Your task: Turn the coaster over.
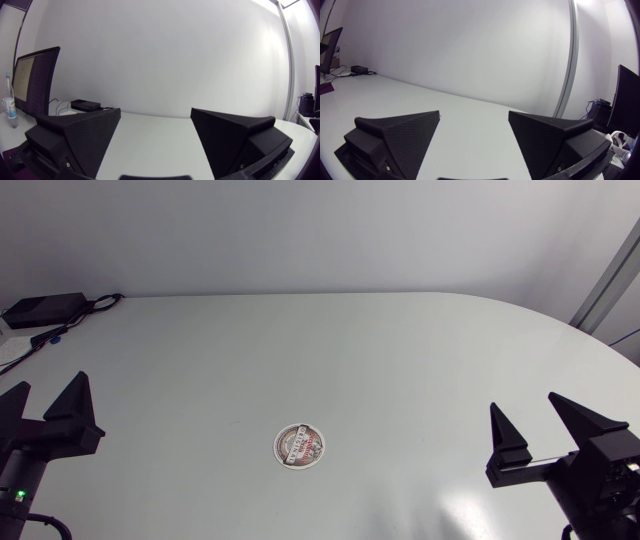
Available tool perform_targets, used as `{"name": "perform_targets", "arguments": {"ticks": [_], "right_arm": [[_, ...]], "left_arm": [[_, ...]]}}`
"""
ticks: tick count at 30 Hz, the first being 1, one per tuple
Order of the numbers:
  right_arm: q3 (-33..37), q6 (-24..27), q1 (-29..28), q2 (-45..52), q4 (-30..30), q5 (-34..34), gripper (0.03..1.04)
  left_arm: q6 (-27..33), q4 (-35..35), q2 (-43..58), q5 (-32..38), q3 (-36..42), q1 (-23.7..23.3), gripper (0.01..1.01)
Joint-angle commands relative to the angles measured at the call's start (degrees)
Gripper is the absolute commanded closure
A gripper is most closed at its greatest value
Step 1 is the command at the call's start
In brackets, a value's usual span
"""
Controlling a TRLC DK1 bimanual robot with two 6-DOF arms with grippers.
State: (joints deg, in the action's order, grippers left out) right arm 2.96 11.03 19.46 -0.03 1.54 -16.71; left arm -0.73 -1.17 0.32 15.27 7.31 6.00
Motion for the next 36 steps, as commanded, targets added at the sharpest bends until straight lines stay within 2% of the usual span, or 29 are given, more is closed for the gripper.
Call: {"name": "perform_targets", "arguments": {"ticks": [1, 3, 7, 10, 13, 15, 19, 22, 23, 27, 29, 33, 36], "right_arm": [[-2.2, -1.4, 0.7, -0.6, 3.1, 0.0, 0.07], [-2.5, -1.2, 0.0, -0.7, 5.4, -0.2, 0.07], [-1.7, -1.0, -3.6, -0.7, 3.4, 0.3, 0.07], [-3.1, 1.3, -3.9, -0.7, 6.3, 0.0, 0.07], [-3.2, -0.1, -4.2, -0.6, 2.2, 0.4, 0.07], [-3.2, 0.8, -4.3, -0.6, 2.1, 0.6, 0.07], [-3.2, 3.2, -4.6, -0.5, 2.2, 6.5, 0.07], [-3.2, 0.9, -5.0, -0.4, -0.8, 15.3, 0.07], [-3.1, 0.6, -6.0, -0.4, -1.5, 17.7, 0.07], [-3.1, -0.7, -10.0, -0.4, -1.4, 17.8, 0.07], [-3.1, -3.5, -13.5, -0.4, -1.4, 17.9, 0.07], [-3.1, -5.6, -17.9, -0.4, -1.4, 17.9, 0.07], [-3.1, -5.6, -24.4, -0.4, -0.7, 20.0, 0.07]], "left_arm": [[-1.1, -1.5, -1.3, -0.3, -2.6, -1.0, 0.046], [-1.9, -4.4, -1.4, -0.4, -4.1, -1.8, 0.048], [-2.2, -6.8, -1.4, -0.6, -4.9, -2.8, 0.048], [-2.3, -8.5, -1.4, -1.3, -5.4, -3.5, 0.048], [-2.7, -10.8, -1.3, -4.6, -6.4, -4.3, 0.048], [-3.0, -11.4, -1.3, -6.4, -7.0, -4.6, 0.046], [-2.9, -12.1, -1.3, -6.6, -7.5, -4.8, 0.048], [-3.0, -11.9, -1.3, -6.6, -7.5, -4.9, 0.048], [-2.9, -11.8, -1.3, -6.6, -7.5, -4.9, 0.048], [-3.0, -12.0, -1.3, -6.7, -7.5, -4.8, 0.048], [-3.0, -11.8, -1.2, -6.7, -7.5, -4.6, 0.046], [-3.0, -12.4, -1.2, -6.9, -7.5, -4.7, 0.048], [-3.0, -11.9, -1.3, -6.9, -7.5, -4.9, 0.048]]}}
